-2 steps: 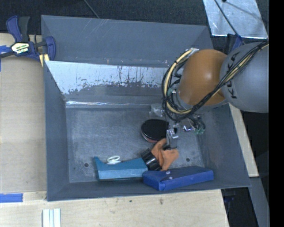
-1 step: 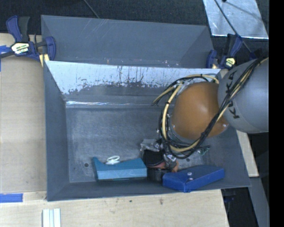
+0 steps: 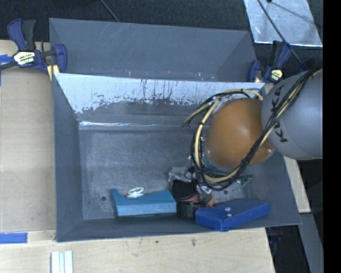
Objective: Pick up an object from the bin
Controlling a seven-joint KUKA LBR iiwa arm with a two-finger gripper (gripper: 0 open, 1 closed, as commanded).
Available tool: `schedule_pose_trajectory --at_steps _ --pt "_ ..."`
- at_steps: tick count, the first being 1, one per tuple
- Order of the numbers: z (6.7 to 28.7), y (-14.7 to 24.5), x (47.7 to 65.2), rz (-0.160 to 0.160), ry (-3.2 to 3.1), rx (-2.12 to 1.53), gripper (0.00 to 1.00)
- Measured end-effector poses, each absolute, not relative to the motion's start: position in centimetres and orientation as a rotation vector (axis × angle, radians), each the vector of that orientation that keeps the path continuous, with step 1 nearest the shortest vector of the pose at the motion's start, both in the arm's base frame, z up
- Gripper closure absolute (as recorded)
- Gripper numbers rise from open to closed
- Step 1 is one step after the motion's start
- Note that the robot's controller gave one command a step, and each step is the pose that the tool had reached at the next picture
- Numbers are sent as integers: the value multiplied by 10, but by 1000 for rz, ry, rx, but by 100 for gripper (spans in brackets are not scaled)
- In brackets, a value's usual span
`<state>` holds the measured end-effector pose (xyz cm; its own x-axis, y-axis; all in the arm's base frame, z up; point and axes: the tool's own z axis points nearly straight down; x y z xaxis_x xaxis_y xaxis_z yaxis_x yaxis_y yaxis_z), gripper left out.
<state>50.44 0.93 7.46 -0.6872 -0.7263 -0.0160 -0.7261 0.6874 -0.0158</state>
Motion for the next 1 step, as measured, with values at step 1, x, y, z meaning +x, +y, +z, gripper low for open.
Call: schedule_pose_trajectory --at_steps 1 --pt "78 9 504 -10 2871 -1233 100"
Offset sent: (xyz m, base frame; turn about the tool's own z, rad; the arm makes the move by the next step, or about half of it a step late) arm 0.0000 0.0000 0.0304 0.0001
